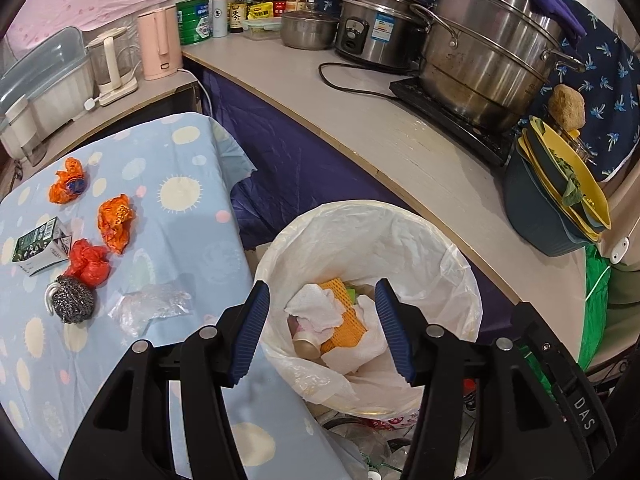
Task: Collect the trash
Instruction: 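Move both tools back to the table toward the steel scrubber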
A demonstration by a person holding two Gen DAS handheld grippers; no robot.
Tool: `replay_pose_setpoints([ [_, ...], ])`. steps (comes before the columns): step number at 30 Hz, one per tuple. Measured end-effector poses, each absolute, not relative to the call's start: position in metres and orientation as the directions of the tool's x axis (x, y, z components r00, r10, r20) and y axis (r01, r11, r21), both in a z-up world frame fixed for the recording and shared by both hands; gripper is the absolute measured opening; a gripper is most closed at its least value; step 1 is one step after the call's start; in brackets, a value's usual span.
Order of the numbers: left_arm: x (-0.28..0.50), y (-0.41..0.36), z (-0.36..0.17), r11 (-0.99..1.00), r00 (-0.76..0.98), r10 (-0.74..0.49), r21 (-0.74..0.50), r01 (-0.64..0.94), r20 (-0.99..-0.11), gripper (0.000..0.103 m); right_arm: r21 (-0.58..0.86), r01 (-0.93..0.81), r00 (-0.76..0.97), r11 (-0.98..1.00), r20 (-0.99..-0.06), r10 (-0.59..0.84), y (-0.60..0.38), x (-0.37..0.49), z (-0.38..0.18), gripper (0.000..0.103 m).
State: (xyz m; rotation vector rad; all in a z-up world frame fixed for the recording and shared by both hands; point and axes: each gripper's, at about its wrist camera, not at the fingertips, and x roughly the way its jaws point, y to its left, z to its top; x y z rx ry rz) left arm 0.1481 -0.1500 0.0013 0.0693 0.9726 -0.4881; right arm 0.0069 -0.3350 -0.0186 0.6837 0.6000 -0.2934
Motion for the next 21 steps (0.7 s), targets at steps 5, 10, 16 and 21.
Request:
replay_pose_setpoints([
  [5, 0.148, -0.133, 0.005, 0.899, 0.477, -0.362, -0.164, 0.406, -0.801, 0.052, 0.492, 0.422, 0.795, 0.762, -0.604, -0.050, -0.320, 0.013, -0.012, 0.031],
  [10, 0.150, -0.109, 0.008, 0.911, 0.494, -0.356, -0.175, 0.374, -0.793, 0.052, 0.475, 0.391, 0.795, 0.788, -0.605, -0.030, -0.301, 0.022, -0.006, 0.032],
  [16, 0.156, -0.068, 0.006, 0.933, 0.511, -0.328, -0.188, 0.307, -0.794, 0.052, 0.454, 0.344, 0.789, 0.822, -0.615, 0.010, -0.266, 0.039, -0.005, 0.036],
  [21, 0.162, -0.021, -0.002, 0.956, 0.520, -0.281, -0.189, 0.225, -0.807, 0.052, 0.436, 0.295, 0.774, 0.850, -0.631, 0.055, -0.232, 0.059, -0.008, 0.037],
])
